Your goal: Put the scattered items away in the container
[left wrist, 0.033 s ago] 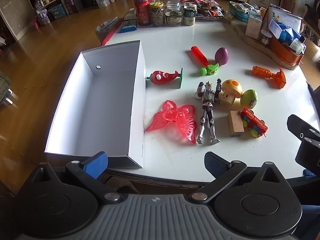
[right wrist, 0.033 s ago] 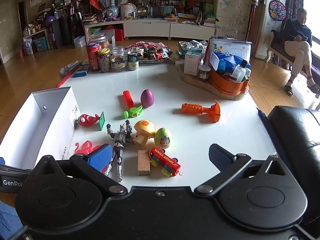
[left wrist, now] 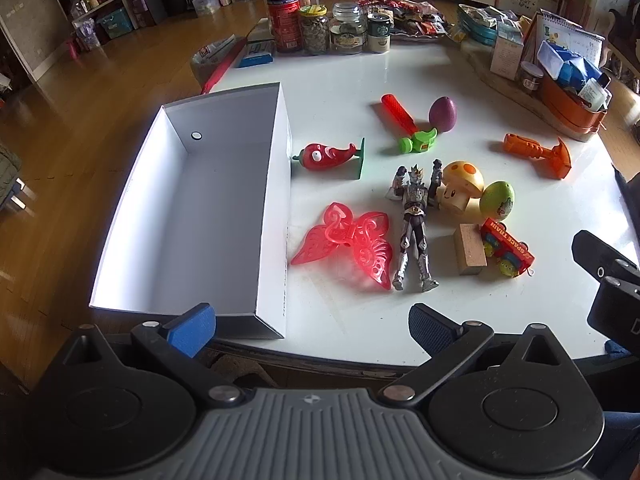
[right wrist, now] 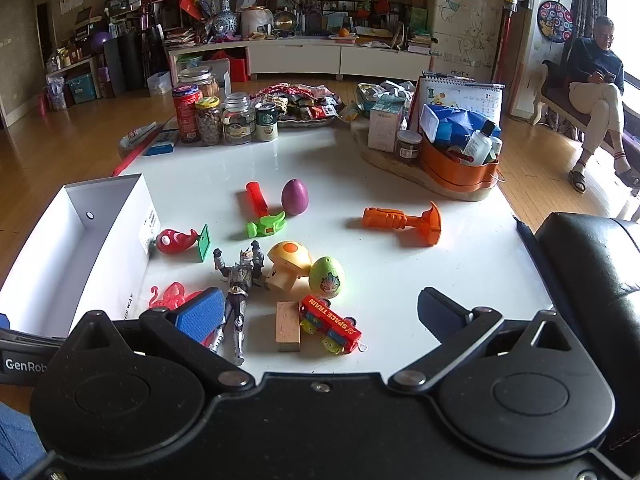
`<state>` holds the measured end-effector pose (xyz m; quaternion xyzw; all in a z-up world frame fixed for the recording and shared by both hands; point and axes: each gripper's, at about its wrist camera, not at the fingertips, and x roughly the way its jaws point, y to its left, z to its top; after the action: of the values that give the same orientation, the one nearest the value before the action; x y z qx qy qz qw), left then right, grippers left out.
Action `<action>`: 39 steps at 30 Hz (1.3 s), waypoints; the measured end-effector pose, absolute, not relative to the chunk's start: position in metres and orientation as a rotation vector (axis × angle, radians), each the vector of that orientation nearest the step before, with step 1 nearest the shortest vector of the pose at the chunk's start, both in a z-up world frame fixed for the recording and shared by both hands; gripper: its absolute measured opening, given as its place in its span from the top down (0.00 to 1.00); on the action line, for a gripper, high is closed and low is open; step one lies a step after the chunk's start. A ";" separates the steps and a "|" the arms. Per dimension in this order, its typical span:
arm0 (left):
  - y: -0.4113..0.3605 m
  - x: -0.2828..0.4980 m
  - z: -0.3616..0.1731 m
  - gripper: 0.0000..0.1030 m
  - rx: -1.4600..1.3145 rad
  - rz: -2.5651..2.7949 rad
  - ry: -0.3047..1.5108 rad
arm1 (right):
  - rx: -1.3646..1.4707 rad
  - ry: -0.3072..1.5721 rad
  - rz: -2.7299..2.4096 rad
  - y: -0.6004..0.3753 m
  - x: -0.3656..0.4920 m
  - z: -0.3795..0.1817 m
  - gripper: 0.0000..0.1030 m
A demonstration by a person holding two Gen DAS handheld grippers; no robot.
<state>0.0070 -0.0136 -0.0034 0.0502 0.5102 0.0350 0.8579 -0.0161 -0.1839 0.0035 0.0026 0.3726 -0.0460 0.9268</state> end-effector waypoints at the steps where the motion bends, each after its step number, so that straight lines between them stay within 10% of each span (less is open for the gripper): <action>1: -0.014 0.008 -0.002 0.01 0.100 0.072 1.072 | 0.007 0.765 -0.093 -0.184 -0.015 0.004 0.03; 39: -0.009 0.013 -0.007 0.01 0.072 0.078 1.103 | -0.006 0.789 -0.075 -0.178 -0.007 -0.002 0.03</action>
<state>0.0131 -0.0090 -0.0068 0.0340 0.5238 0.0371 0.8504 -0.0067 -0.1776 -0.0024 -0.0031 0.3843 -0.0366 0.9225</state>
